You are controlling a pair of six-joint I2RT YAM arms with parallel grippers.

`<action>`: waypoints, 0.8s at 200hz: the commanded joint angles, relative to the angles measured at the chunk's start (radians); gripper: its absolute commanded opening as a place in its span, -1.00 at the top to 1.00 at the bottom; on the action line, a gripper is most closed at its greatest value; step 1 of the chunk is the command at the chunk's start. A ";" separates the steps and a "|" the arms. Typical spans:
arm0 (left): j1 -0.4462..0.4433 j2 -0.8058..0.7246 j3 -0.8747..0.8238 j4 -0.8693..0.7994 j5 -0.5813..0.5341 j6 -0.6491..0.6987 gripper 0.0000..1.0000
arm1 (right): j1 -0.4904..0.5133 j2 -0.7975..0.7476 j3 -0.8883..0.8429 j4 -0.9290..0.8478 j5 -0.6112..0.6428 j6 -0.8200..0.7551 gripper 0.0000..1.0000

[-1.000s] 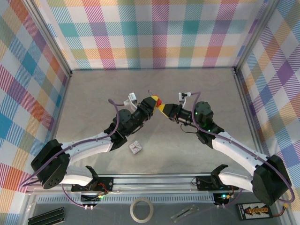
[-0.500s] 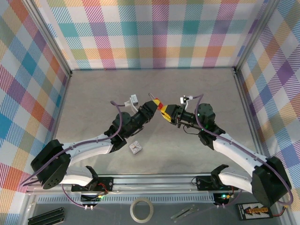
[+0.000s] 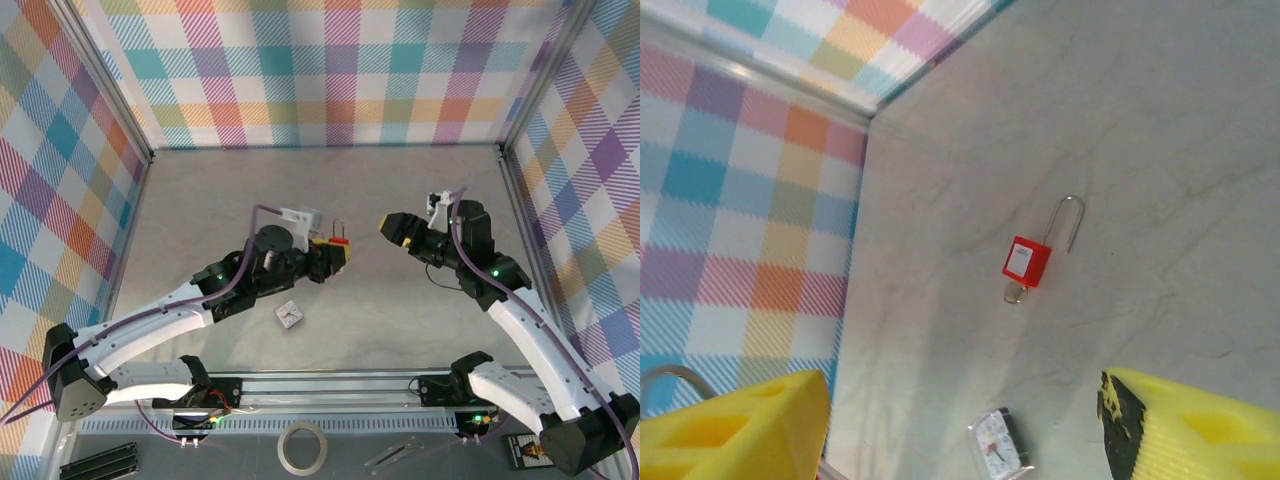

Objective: Unlock with the key

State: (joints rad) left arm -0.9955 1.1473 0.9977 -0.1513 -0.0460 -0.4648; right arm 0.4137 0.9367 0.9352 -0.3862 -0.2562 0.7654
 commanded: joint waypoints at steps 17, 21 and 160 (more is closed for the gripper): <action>-0.048 0.024 0.000 -0.222 -0.061 0.265 1.00 | -0.002 0.091 0.020 0.061 -0.288 -0.219 -0.36; -0.049 0.027 0.001 -0.221 -0.061 0.272 1.00 | 0.000 0.091 0.010 0.074 -0.297 -0.216 -0.36; -0.084 0.098 0.052 -0.205 -0.037 0.307 1.00 | 0.132 0.143 -0.068 0.069 -0.284 -0.267 -0.07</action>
State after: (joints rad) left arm -1.0714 1.2530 1.0115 -0.3672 -0.0769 -0.1734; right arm 0.5411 1.0794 0.8787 -0.2867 -0.5720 0.5365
